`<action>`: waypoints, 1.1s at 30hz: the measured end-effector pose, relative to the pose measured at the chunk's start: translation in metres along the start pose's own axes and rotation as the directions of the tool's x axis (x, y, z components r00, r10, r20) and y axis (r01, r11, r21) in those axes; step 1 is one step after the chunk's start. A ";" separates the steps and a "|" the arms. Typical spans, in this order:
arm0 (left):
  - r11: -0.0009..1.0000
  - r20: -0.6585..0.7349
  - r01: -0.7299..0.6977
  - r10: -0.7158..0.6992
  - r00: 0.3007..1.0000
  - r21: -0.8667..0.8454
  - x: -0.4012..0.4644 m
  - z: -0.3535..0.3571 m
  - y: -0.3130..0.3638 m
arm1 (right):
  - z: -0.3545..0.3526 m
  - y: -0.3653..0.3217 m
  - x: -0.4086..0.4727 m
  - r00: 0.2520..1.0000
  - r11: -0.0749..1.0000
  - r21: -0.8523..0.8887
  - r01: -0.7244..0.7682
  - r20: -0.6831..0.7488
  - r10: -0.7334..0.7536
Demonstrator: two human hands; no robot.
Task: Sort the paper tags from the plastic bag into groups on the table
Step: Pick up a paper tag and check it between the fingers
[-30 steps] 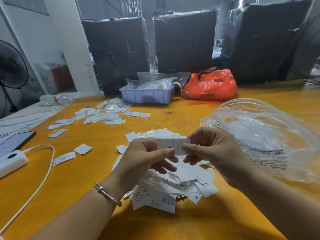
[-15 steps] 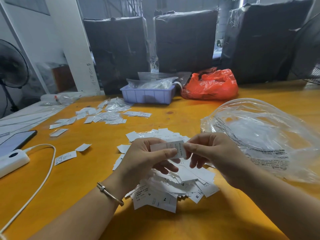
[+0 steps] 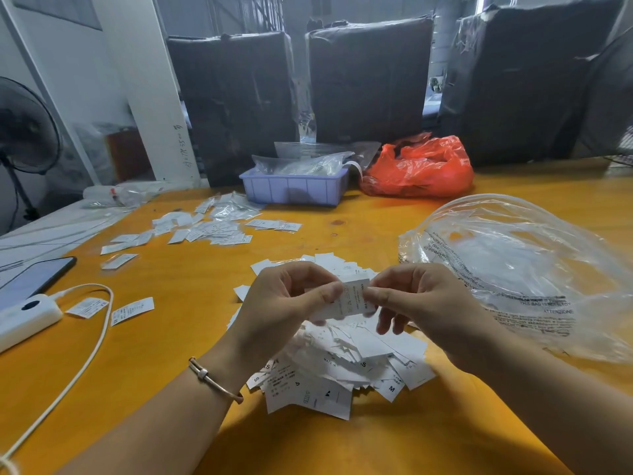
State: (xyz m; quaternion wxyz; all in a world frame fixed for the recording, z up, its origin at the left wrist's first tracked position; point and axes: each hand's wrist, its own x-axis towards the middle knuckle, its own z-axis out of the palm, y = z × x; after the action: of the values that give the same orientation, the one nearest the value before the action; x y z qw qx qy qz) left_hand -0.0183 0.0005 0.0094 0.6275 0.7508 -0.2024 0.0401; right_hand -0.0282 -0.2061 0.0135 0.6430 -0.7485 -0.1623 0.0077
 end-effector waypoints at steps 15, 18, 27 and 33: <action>0.717 -0.461 0.409 -0.136 0.877 0.565 0.024 -0.081 -0.034 | -0.001 0.007 0.001 0.997 0.992 -0.116 -0.045 -0.063 0.038; 0.547 -0.505 0.550 -0.250 0.826 0.631 0.026 -0.101 -0.035 | 0.000 0.008 0.001 0.998 0.992 -0.120 -0.047 -0.050 0.041; 0.350 -0.496 0.685 -0.493 0.715 0.639 0.012 -0.138 -0.019 | 0.003 0.009 0.003 0.998 0.989 -0.133 -0.065 -0.032 0.062; 0.347 -0.597 0.701 -0.368 0.712 0.622 0.009 -0.134 -0.022 | -0.002 0.012 0.001 0.998 0.962 -0.273 0.005 -0.066 -0.024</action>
State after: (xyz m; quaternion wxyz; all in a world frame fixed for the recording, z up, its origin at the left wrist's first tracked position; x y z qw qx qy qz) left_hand 0.0240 0.1295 0.0197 0.2043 0.9525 0.2199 0.0512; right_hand -0.0243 -0.2091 0.0020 0.5390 -0.8285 -0.1450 -0.0450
